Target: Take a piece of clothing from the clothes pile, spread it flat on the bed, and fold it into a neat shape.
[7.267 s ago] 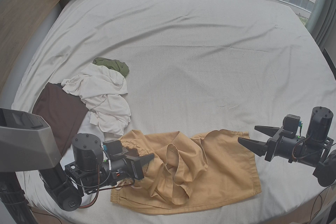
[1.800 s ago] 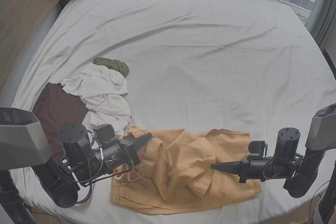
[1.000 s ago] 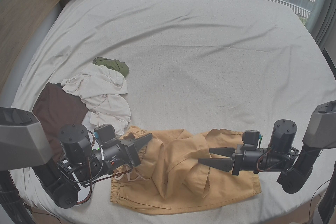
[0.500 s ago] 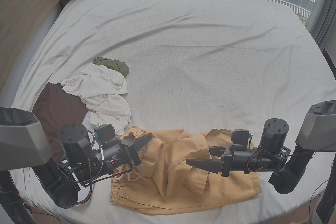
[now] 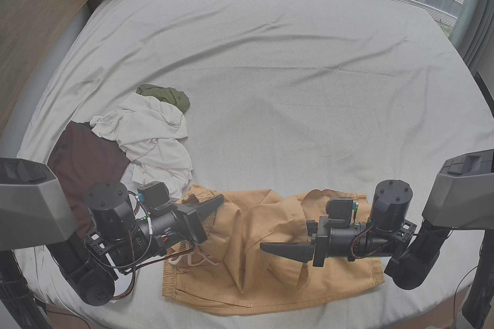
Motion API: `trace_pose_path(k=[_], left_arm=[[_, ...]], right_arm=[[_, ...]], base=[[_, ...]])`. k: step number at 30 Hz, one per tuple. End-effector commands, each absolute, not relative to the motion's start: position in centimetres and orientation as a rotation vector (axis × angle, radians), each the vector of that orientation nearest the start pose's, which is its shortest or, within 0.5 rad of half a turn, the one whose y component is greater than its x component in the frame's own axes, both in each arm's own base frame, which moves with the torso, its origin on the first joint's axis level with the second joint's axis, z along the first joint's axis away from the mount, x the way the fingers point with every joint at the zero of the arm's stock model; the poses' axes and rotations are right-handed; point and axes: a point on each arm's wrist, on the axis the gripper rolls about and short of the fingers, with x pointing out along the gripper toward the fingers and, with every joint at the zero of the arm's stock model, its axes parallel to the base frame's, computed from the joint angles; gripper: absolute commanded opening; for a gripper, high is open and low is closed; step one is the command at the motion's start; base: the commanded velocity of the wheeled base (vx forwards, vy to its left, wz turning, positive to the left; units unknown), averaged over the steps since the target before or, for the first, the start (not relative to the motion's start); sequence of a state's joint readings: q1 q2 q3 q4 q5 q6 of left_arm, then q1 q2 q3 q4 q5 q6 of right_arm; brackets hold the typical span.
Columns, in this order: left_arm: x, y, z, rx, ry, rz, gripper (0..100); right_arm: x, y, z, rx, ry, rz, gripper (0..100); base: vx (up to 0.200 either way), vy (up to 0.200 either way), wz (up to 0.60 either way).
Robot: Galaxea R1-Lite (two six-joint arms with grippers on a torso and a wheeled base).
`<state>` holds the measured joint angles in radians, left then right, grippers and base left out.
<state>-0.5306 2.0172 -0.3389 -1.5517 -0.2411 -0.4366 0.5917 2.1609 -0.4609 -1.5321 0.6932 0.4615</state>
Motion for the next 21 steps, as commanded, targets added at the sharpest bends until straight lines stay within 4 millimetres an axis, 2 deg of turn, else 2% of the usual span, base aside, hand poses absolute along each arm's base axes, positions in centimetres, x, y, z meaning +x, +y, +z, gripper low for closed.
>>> trace_pose_path(k=[1, 8, 14, 15, 19, 21], left_arm=[[24.5, -15.0, 7.6, -0.396, 0.294, -0.73, 0], [24.5, -15.0, 7.6, -0.396, 0.293, -0.731, 0], [24.6, -15.0, 8.4, -0.404, 0.261, -0.737, 0], [24.4, -14.9, 9.8, -0.418, 0.211, -0.753, 0], [23.8, -14.4, 12.5, -0.44, 0.118, -0.779, 0], [23.1, -14.1, 14.4, -0.472, 0.057, -0.805, 0]], right_arm=[[25.6, 18.9, 5.0, 0.404, 0.466, 1.217, 0], [25.7, 18.8, 4.8, 0.405, 0.468, 1.212, 0], [25.5, 18.1, 5.6, 0.412, 0.449, 1.199, 0], [25.2, 17.2, 7.0, 0.417, 0.414, 1.191, 0], [24.6, 15.1, 9.3, 0.428, 0.347, 1.161, 0], [24.0, 13.8, 11.1, 0.436, 0.291, 1.147, 0]], base=[[0.0, 0.0, 0.0], [0.0, 0.0, 0.0], [0.0, 0.0, 0.0], [0.0, 0.0, 0.0], [0.0, 0.0, 0.0], [0.0, 0.0, 0.0]])
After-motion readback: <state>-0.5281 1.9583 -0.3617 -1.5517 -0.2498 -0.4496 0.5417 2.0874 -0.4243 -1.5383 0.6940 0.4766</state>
